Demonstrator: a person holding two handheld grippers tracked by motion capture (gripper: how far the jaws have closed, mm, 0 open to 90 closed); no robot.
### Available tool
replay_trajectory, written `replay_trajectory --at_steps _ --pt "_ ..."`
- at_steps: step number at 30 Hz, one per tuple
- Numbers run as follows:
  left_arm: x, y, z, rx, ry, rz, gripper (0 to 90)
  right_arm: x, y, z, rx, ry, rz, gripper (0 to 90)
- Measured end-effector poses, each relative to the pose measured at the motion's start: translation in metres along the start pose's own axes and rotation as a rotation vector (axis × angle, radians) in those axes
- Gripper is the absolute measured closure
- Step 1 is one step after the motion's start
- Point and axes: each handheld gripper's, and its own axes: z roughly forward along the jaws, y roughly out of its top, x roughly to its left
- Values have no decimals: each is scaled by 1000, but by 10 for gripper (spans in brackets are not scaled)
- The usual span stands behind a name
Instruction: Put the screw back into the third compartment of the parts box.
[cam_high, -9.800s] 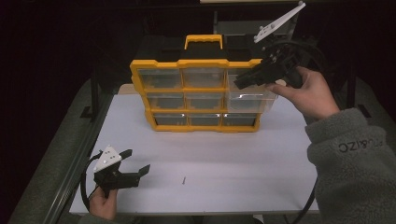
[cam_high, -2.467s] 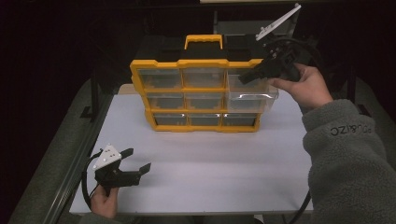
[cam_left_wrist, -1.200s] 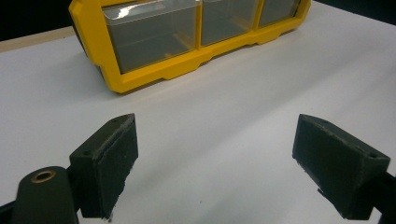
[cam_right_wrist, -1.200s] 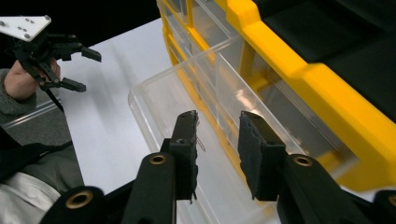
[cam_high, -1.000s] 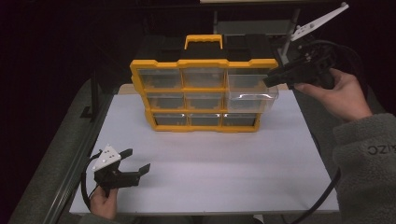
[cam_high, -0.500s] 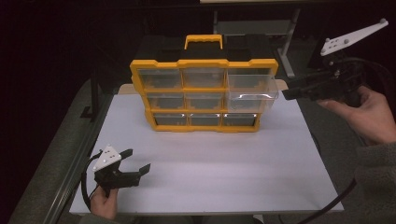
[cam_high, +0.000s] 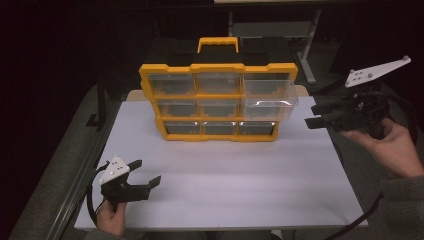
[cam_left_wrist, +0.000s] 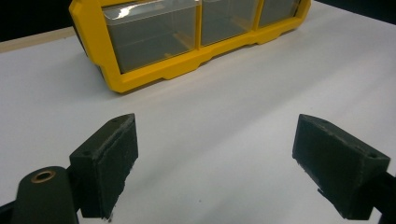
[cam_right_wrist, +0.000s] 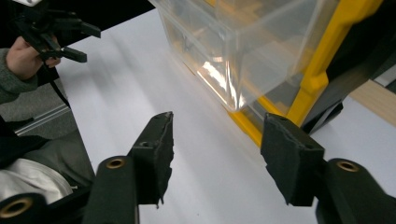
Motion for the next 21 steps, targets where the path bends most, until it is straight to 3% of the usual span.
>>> replay_trajectory --at_steps 21 --pt "1 1 1 -5 -2 16 139 -2 -56 55 29 -23 40 333"
